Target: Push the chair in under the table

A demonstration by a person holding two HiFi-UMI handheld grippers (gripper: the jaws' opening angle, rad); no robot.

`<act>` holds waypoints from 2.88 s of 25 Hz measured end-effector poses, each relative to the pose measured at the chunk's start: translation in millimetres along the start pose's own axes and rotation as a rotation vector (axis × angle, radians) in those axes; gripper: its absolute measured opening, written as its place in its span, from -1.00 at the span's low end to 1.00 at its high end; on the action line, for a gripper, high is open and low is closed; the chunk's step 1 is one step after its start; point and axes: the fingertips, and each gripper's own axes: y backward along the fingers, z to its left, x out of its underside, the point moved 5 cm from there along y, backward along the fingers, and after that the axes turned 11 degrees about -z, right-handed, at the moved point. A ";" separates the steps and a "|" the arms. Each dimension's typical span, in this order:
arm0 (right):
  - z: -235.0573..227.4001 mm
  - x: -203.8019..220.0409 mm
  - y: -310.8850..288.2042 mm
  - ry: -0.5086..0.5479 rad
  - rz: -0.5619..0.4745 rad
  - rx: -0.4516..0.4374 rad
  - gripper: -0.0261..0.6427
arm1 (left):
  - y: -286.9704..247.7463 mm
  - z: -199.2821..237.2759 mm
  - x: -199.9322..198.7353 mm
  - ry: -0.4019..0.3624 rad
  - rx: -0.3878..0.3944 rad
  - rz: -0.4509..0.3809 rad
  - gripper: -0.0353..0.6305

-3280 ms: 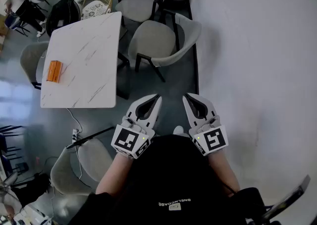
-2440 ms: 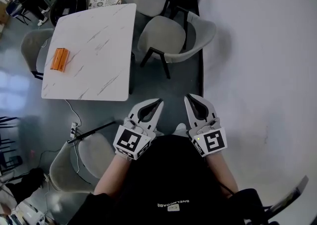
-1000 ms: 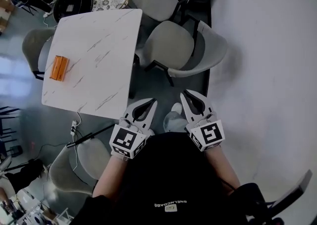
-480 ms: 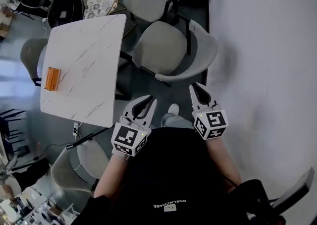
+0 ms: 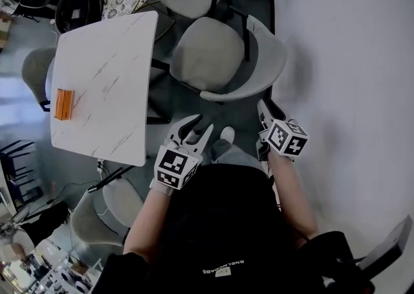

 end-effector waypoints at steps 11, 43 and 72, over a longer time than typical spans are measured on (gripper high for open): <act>-53.1 13.0 -50.7 -0.226 0.031 0.169 -0.24 | -65.3 44.2 67.9 -0.033 0.083 0.165 -0.30; -96.2 34.6 -137.1 -0.259 0.217 0.283 -0.22 | -175.5 143.6 227.7 -0.411 0.359 0.480 -0.10; -100.1 58.6 -148.2 -0.348 0.234 0.305 -0.22 | -182.5 146.1 244.1 -0.566 0.492 0.695 -0.25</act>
